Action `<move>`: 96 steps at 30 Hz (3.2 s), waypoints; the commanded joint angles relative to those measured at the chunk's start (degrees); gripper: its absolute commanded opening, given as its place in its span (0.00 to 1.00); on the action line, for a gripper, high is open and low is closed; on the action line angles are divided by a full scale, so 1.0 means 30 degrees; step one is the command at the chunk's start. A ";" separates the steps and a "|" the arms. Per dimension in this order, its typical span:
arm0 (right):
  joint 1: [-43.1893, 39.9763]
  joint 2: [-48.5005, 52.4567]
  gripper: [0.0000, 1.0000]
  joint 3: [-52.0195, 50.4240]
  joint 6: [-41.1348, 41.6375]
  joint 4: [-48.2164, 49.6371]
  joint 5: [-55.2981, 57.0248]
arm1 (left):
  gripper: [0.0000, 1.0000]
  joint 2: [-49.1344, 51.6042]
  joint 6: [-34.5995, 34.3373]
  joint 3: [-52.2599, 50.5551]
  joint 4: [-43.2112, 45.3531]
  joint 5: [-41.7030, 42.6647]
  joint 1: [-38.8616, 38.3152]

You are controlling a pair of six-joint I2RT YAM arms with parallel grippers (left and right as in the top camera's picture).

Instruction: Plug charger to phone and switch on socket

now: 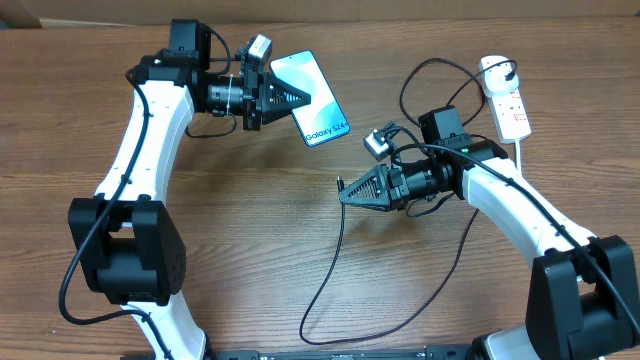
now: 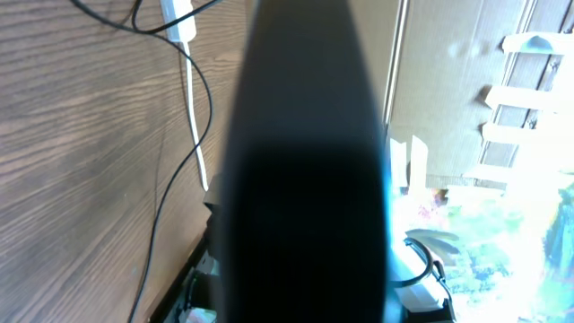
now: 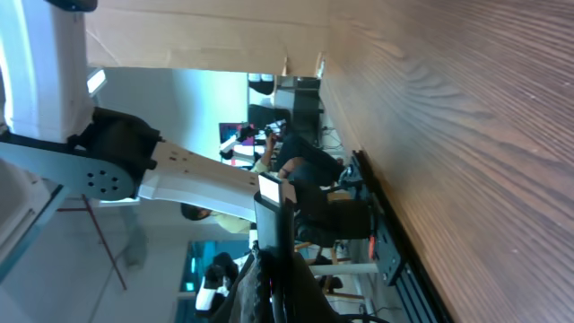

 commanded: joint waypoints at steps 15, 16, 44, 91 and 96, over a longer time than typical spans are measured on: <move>0.0619 -0.1683 0.04 -0.2004 1.1650 -0.1239 2.6680 | 0.04 -0.0015 0.0437 0.0262 -0.0342 -0.2339 -0.0109; 0.0627 -0.1647 0.04 -0.2492 1.2160 -0.0867 2.6833 | 0.04 -0.0015 0.0437 0.0262 -0.0357 -0.2346 -0.0109; 0.0612 -0.1100 0.29 -0.4590 1.4112 0.0998 2.6869 | 0.04 -0.0015 0.0437 0.0262 -0.0466 -0.3315 -0.0124; -0.2098 0.0015 0.19 -0.4634 1.3661 0.1078 2.1340 | 0.04 -0.0015 0.0437 0.0262 -0.0772 -0.3315 -0.0124; -0.2098 0.0015 0.17 -0.4634 1.3653 0.1202 2.2622 | 0.04 -0.0015 0.0444 0.0262 -0.0889 -0.3315 -0.0124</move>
